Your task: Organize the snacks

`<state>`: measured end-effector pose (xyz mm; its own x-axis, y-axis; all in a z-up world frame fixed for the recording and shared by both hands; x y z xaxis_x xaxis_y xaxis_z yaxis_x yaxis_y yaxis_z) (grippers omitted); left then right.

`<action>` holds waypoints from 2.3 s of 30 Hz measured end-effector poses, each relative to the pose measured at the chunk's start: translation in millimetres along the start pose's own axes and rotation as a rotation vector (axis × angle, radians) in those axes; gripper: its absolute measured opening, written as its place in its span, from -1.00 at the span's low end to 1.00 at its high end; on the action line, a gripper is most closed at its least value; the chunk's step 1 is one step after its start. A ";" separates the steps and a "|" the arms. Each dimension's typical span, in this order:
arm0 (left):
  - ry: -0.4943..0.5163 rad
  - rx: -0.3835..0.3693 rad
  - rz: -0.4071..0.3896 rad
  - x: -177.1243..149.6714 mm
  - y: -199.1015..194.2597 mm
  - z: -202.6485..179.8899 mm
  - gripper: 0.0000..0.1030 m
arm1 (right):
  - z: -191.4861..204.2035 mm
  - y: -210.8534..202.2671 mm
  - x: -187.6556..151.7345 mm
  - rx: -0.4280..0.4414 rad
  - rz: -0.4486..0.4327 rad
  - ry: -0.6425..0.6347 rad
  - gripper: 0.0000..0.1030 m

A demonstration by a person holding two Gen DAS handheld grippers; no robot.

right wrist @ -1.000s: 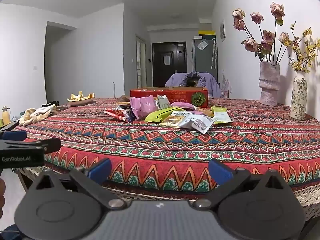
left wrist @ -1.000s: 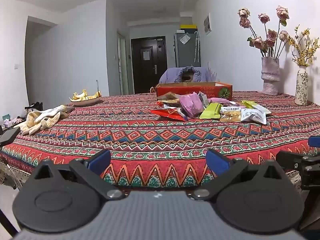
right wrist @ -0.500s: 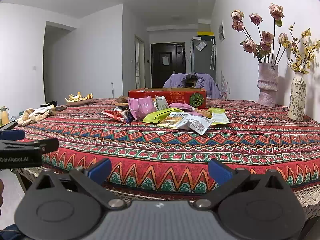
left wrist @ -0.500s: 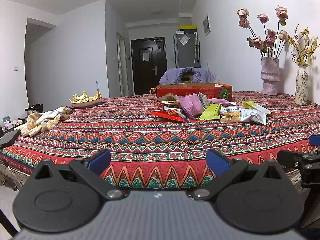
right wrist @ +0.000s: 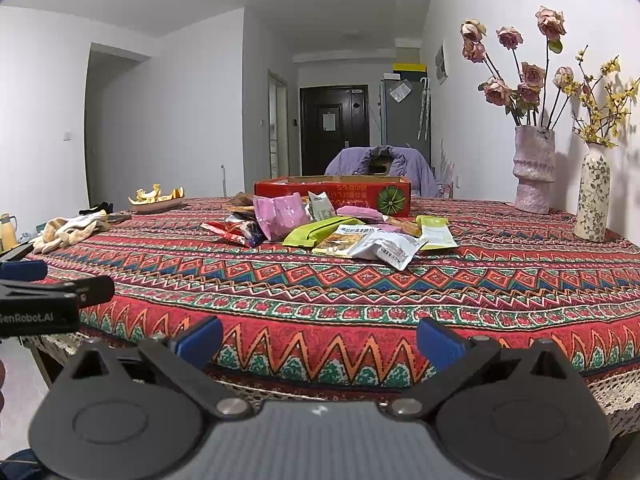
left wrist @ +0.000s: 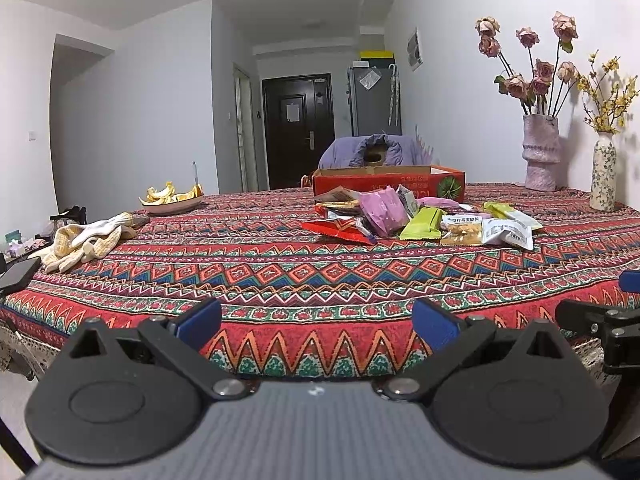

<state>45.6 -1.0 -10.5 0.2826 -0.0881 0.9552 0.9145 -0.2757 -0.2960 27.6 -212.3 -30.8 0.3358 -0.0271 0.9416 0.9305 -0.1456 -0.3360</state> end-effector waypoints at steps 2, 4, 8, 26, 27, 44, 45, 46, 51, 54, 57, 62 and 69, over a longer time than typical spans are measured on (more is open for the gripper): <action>0.003 0.000 -0.001 0.3 -0.2 -0.4 1.00 | -0.3 0.2 -0.1 0.000 0.001 0.000 1.00; 0.009 0.000 -0.005 0.3 -0.9 -1.5 1.00 | -0.5 0.1 -0.4 0.000 0.001 0.001 1.00; 0.021 0.001 -0.007 -0.1 -1.0 -3.2 1.00 | 0.1 -0.3 -0.6 0.000 0.001 -0.001 1.00; 0.027 -0.004 -0.003 -1.2 -1.3 -4.4 1.00 | -0.5 -1.6 -1.6 -0.003 0.001 -0.001 1.00; 0.028 -0.004 -0.003 -1.3 -1.1 -4.3 1.00 | -0.7 -1.4 -1.8 -0.004 0.001 0.000 1.00; 0.036 0.012 -0.004 -0.3 -0.5 -3.3 1.00 | -5.1 -1.7 2.8 -0.027 -0.009 0.010 1.00; 0.040 0.015 -0.004 -0.2 0.0 -3.8 1.00 | -6.1 -1.2 3.5 -0.028 -0.008 0.014 1.00; 0.044 0.017 -0.002 0.2 0.3 -4.2 1.00 | -6.9 -0.2 4.7 -0.029 -0.008 0.015 1.00; 0.039 0.018 -0.005 5.2 3.6 1.5 1.00 | -11.4 9.3 12.6 -0.049 -0.009 0.016 1.00; 0.027 0.026 0.004 6.7 9.4 8.7 1.00 | -12.8 15.6 17.5 -0.054 -0.008 -0.004 1.00; 0.002 0.028 0.023 7.2 16.9 16.7 1.00 | -14.8 19.4 22.0 -0.059 -0.017 -0.026 1.00; 0.018 0.037 0.047 10.0 28.0 25.0 1.00 | -31.0 32.6 27.5 -0.087 -0.015 -0.048 1.00; -0.042 -0.008 0.110 15.9 55.4 38.8 1.00 | -55.2 58.5 40.8 -0.099 0.039 -0.009 1.00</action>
<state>112.0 19.5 -11.6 0.3935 -0.0783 0.9160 0.8749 -0.2739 -0.3993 87.6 -276.5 -10.8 0.3731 -0.0254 0.9274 0.8979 -0.2417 -0.3679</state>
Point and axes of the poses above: each gripper's, at about its wrist camera, not at the fingertips, and y roughly the way its jaws point, z to its left, x to its top, the point moved 5 cm from there along y, roughly the way its jaws point, and after that the axes turned 15 degrees about -x, right-handed, at the moved point
